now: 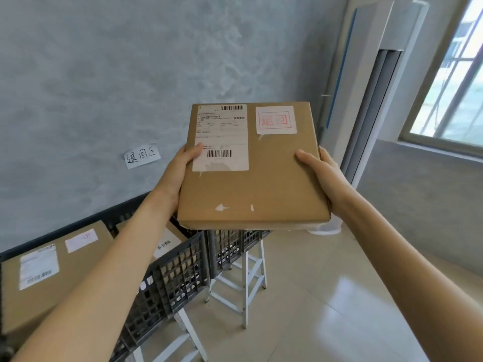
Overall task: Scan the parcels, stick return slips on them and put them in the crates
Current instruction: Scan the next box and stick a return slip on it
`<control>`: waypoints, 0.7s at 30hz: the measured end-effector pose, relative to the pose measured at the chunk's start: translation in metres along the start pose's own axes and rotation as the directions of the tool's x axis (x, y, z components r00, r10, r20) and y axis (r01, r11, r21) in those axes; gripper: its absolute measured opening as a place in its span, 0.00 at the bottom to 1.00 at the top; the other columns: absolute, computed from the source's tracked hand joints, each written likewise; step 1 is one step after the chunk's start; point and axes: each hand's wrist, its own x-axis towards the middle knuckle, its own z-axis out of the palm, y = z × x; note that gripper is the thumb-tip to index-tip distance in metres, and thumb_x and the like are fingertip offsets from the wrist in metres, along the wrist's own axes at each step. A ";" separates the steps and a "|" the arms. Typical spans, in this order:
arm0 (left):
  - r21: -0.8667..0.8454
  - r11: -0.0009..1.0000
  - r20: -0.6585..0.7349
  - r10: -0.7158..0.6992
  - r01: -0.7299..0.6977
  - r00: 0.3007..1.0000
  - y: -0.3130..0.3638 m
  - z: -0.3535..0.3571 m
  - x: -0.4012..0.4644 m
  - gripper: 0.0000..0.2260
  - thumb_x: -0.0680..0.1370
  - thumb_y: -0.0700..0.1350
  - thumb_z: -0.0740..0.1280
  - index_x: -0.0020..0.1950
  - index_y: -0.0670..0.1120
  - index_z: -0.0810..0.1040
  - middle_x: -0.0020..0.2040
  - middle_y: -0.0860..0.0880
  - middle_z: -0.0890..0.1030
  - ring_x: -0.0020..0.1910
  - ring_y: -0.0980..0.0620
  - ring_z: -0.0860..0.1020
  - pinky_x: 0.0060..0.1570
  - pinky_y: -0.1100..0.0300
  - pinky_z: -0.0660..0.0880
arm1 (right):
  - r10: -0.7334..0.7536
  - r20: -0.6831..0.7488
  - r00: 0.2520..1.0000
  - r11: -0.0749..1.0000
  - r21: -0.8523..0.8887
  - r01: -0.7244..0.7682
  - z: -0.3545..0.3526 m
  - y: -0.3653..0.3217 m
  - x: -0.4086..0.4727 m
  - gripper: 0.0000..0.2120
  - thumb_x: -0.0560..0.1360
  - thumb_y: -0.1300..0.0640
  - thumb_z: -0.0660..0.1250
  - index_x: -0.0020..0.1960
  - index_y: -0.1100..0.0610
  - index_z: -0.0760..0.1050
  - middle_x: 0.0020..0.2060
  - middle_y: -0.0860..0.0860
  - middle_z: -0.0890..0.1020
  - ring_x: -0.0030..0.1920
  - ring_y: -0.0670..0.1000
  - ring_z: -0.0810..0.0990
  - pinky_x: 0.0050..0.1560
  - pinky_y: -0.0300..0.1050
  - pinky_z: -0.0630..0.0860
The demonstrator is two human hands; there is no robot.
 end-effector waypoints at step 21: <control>-0.063 0.986 -0.438 -0.164 0.151 0.884 -0.140 -0.076 0.295 0.16 0.78 0.51 0.66 0.66 0.53 0.74 0.53 0.46 0.85 0.48 0.44 0.83 0.42 0.51 0.78 | 0.291 0.352 0.890 0.957 -0.119 -0.265 0.072 0.179 0.376 0.26 0.75 0.44 0.68 0.68 0.52 0.67 0.54 0.51 0.82 0.50 0.52 0.83 0.44 0.45 0.80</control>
